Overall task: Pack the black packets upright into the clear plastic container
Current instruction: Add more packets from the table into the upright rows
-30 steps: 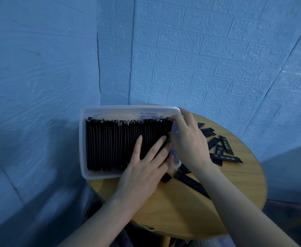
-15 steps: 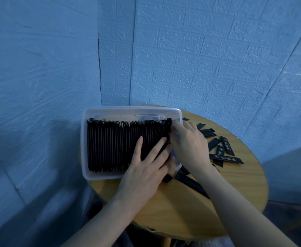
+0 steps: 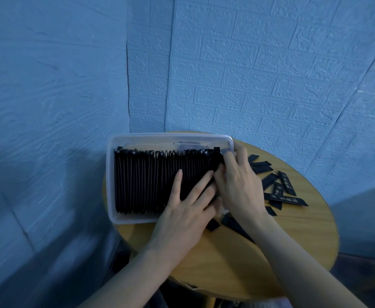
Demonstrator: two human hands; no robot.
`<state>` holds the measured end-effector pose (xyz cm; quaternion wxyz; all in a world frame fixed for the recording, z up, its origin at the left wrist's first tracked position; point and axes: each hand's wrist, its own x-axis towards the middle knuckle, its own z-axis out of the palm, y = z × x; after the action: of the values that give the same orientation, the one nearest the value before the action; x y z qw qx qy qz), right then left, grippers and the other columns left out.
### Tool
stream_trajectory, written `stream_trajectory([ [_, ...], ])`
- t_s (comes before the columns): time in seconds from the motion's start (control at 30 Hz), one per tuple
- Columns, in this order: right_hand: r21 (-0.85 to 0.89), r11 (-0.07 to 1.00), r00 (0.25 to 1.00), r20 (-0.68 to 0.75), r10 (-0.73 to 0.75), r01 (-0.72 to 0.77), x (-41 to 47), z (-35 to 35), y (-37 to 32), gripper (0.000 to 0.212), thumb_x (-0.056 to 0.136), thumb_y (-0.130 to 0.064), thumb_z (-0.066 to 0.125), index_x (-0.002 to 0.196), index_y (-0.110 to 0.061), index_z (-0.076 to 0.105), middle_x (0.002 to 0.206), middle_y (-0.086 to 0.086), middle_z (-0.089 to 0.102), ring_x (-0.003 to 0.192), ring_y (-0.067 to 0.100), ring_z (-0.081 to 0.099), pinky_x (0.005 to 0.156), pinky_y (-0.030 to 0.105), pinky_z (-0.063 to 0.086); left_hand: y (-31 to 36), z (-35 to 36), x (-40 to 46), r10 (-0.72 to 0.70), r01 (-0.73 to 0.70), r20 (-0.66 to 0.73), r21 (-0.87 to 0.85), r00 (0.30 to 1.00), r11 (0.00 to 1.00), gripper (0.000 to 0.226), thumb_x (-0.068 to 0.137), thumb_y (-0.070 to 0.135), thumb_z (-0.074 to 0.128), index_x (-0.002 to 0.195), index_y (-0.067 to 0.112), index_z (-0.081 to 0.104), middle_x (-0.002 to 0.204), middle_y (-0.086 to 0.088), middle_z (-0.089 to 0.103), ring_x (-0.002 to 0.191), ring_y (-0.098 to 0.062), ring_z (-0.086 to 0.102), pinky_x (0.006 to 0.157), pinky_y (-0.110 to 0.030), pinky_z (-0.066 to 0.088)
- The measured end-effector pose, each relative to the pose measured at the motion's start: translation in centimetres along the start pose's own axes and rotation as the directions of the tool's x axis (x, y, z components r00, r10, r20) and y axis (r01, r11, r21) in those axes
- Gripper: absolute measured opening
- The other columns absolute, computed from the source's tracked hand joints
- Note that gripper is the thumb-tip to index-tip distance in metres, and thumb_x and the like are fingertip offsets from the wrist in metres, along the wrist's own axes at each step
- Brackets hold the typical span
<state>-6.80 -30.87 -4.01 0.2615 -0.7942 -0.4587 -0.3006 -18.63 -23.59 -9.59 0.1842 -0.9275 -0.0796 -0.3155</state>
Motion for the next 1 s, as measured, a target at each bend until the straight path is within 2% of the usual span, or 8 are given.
stream_trajectory([
  [0.13,0.11,0.994,1.0,0.006,-0.029,0.029,-0.3,-0.4,0.1,0.021,0.092,-0.027,0.034,0.108,-0.014,0.038,0.121,0.008,0.046,0.056,0.023,0.038,0.042,0.015,0.011,0.0,-0.1,0.0,0.004,-0.005,-0.03,-0.006,1.0,1.0,0.05,0.085,0.014,0.031,0.119,0.024,0.067,0.145,-0.006,0.048,0.146,-0.025,0.029,0.105,-0.069,0.031],
  [0.23,0.174,0.984,0.999,-0.044,-0.023,0.031,-0.8,-0.6,0.4,0.016,0.097,-0.022,0.041,0.109,-0.012,0.043,0.136,0.006,0.045,0.067,0.027,0.055,0.042,0.015,0.021,0.0,-0.1,0.0,0.009,-0.009,-0.03,-0.001,1.0,1.0,0.05,0.085,0.015,0.031,0.119,0.024,0.067,0.145,-0.007,0.049,0.146,-0.025,0.028,0.107,-0.07,0.027],
  [0.3,0.207,0.978,0.993,-0.112,0.027,-0.004,-1.0,-1.0,0.8,0.011,0.099,-0.017,0.047,0.101,-0.006,0.049,0.141,0.005,0.045,0.072,0.028,0.061,0.04,0.028,0.039,0.0,0.1,0.0,0.01,-0.01,-0.018,0.005,1.0,1.0,0.05,0.085,0.014,0.031,0.118,0.023,0.068,0.147,-0.008,0.047,0.147,-0.026,0.023,0.109,-0.069,0.019],
  [0.4,0.225,0.973,0.97,-0.218,0.11,-0.06,-1.1,-2.3,1.1,0.011,0.098,-0.018,0.052,0.097,-0.007,0.054,0.116,0.001,0.057,0.071,0.023,0.058,0.048,0.041,0.049,-0.2,0.2,-0.2,0.013,-0.013,-0.007,0.0,1.0,1.0,0.045,0.086,0.01,0.038,0.117,0.022,0.067,0.149,-0.009,0.043,0.149,-0.026,0.017,0.11,-0.069,0.014],
  [0.47,0.254,0.961,0.956,-0.236,0.173,-0.111,-1.0,-3.4,1.0,0.011,0.094,-0.019,0.058,0.088,-0.011,0.055,0.088,-0.001,0.059,0.066,0.022,0.053,0.051,0.042,0.047,-0.2,0.3,-0.2,0.012,-0.012,-0.026,-0.001,1.0,1.0,0.05,0.086,0.008,0.034,0.123,0.022,0.065,0.149,-0.009,0.044,0.148,-0.027,0.018,0.11,-0.069,0.013],
  [0.57,0.257,0.943,0.97,-0.056,0.235,-0.213,-0.6,-4.4,0.3,0.021,0.089,-0.024,0.063,0.076,-0.015,0.05,0.065,-0.005,0.057,0.061,0.023,0.053,0.054,0.037,0.045,-0.3,0.2,-0.1,0.017,-0.017,-0.026,-0.006,1.0,1.0,0.053,0.084,0.006,0.034,0.127,0.021,0.062,0.147,-0.01,0.045,0.147,-0.028,0.022,0.109,-0.069,0.015],
  [0.83,-0.1,0.977,0.97,0.135,0.2,-0.188,0.7,-4.5,-0.5,0.018,0.091,-0.034,0.054,0.079,-0.021,0.053,0.068,-0.002,0.06,0.065,0.024,0.054,0.054,0.03,0.036,-0.4,-0.1,0.1,0.037,-0.037,0.055,-0.015,0.998,0.999,0.058,0.075,0.012,0.054,0.132,0.024,0.059,0.153,-0.008,0.039,0.148,-0.027,0.02,0.11,-0.069,0.012],
  [1.0,-0.066,0.977,0.976,0.069,0.205,-0.2,0.4,-3.3,-0.3,0.021,0.091,-0.038,0.059,0.082,-0.023,0.047,0.07,-0.008,0.055,0.063,0.02,0.047,0.051,0.029,0.026,-0.5,-0.1,-0.2,0.058,-0.058,0.049,-0.002,0.997,0.998,0.061,0.082,0.01,0.044,0.141,0.026,0.05,0.159,-0.007,0.03,0.15,-0.026,0.016,0.112,-0.066,0.012],
])
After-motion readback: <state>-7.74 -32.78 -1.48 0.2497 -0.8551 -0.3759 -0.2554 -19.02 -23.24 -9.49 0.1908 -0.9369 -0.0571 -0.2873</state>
